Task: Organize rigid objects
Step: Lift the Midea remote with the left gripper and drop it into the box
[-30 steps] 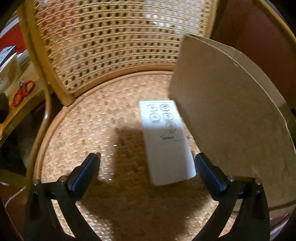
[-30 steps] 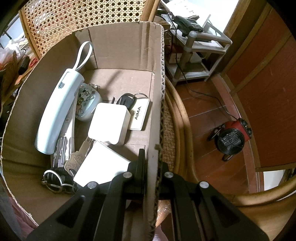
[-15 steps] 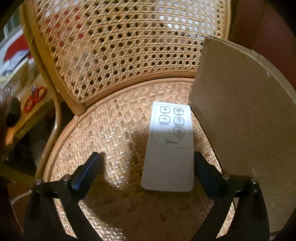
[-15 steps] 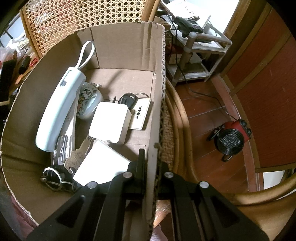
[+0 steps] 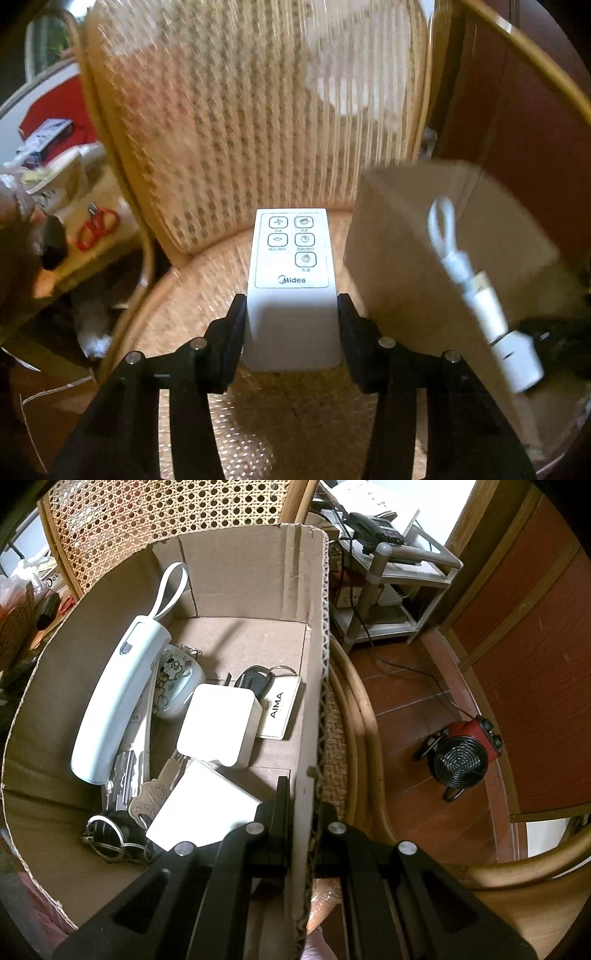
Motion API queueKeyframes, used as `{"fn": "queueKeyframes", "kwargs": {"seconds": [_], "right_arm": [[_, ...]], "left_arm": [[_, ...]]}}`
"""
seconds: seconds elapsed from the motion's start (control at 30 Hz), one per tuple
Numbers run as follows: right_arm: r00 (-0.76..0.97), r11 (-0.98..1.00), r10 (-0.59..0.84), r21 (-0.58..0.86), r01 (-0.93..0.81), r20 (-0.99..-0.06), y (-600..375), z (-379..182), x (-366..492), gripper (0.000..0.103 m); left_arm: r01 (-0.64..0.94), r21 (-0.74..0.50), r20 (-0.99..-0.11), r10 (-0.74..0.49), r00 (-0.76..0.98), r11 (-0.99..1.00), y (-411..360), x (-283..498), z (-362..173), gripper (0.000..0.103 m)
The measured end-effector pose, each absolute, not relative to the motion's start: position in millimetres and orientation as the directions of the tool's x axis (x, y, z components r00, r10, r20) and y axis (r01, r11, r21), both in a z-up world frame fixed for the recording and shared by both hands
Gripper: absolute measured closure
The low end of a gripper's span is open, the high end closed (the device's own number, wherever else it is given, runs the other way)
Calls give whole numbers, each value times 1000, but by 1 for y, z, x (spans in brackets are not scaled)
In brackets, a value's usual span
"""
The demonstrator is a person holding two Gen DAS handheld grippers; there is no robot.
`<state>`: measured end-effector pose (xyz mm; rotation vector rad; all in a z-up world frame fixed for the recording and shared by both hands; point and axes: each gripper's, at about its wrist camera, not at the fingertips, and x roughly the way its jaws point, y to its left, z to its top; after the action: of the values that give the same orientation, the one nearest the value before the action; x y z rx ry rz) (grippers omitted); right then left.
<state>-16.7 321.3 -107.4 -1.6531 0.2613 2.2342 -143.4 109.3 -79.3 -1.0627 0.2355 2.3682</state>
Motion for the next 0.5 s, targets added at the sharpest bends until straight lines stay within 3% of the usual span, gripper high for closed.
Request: {"fn": "queueKeyframes", "kwargs": {"seconds": [0.17,0.5], "right_arm": [[-259,-922,167,-58,-382,-951,321,-107,-17,97],[-260,-923,169,-60,-381,-951,323,-107,-15,97]], "left_arm": [[-519,-82,-670,432,-604,-851,93,-113,-29,57],[-632,-67,-678,500,-539,-772,141,-38,-2,57]]}}
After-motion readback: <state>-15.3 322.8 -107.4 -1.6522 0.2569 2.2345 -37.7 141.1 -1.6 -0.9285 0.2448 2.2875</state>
